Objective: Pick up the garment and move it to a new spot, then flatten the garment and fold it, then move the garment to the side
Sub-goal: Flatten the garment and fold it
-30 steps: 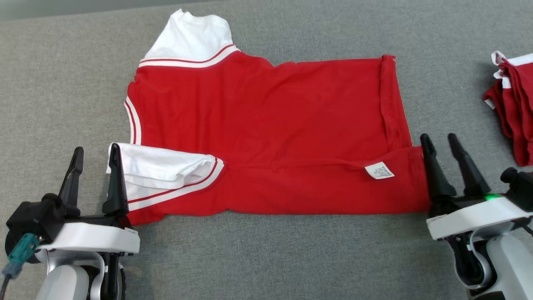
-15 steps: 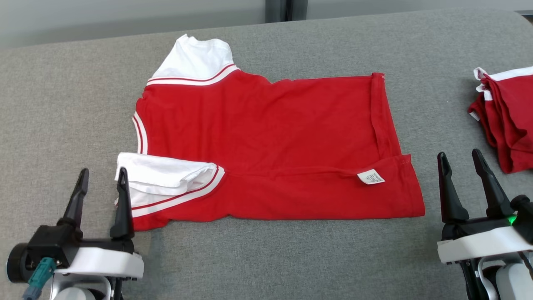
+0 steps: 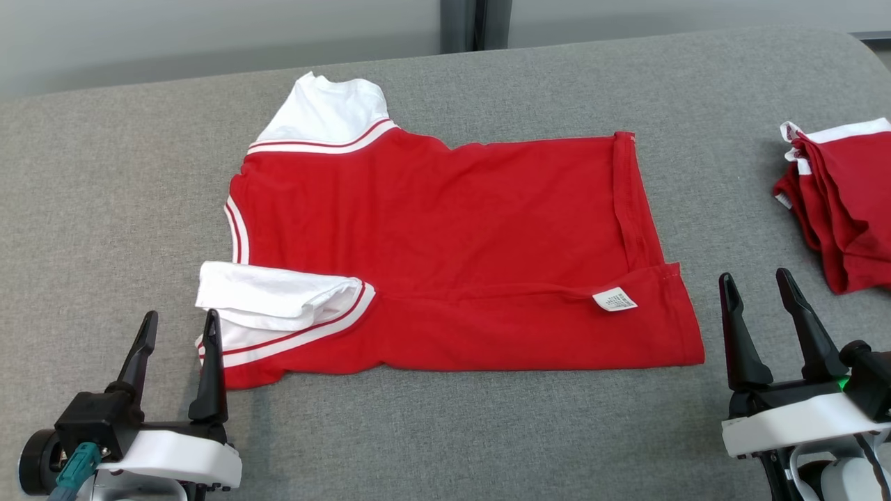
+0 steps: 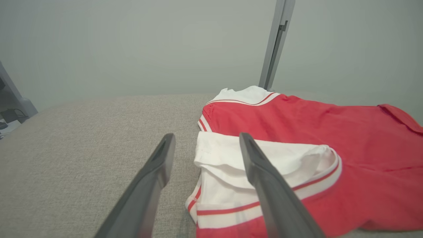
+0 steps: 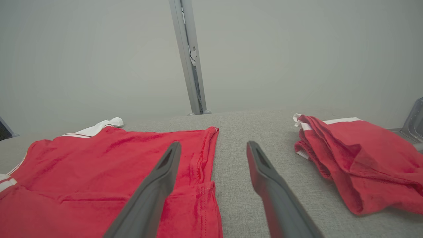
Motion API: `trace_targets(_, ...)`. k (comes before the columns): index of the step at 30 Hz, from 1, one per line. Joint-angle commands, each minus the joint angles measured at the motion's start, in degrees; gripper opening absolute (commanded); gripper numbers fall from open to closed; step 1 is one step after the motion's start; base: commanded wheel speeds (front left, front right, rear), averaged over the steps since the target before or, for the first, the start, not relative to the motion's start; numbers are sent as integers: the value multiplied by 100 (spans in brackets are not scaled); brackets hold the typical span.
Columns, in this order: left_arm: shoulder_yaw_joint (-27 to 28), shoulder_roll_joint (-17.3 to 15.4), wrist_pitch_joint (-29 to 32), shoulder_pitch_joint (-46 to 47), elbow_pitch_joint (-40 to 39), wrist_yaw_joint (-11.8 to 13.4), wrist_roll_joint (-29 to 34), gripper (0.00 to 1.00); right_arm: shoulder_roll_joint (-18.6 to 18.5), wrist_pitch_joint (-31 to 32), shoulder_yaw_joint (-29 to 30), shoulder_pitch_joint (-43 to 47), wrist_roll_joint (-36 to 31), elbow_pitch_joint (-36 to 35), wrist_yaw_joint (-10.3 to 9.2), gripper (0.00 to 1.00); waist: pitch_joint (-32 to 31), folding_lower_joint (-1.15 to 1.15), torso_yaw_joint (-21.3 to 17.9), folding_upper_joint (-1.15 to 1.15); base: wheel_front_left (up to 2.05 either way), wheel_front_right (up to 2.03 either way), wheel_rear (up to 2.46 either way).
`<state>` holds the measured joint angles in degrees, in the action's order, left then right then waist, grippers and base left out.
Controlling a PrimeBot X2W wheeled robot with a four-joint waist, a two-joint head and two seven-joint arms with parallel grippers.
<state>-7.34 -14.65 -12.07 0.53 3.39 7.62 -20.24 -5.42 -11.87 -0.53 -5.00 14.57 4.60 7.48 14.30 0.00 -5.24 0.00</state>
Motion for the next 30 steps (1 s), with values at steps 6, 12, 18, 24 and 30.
trace_targets(6,-48,-86,197,96,114,-54,-89,100,-7,72,-12,57,-36,-13,3,100,55,0,3,0,0,0,0)
trace_targets(12,-113,-4,403,3,447,-157,-302,100,6,128,-115,130,-129,270,3,100,198,0,-7,0,0,0,0)
trace_targets(18,-208,82,501,152,887,-325,-499,100,64,67,-281,54,-48,871,3,100,342,0,24,0,0,0,0)
trace_targets(24,-224,84,559,324,1164,-423,-602,100,90,-19,-363,-128,90,1348,3,100,456,0,45,0,0,0,0)
trace_targets(30,-248,41,681,480,1386,-532,-710,0,79,32,-623,-360,369,1890,2,100,525,0,22,0,0,0,0)
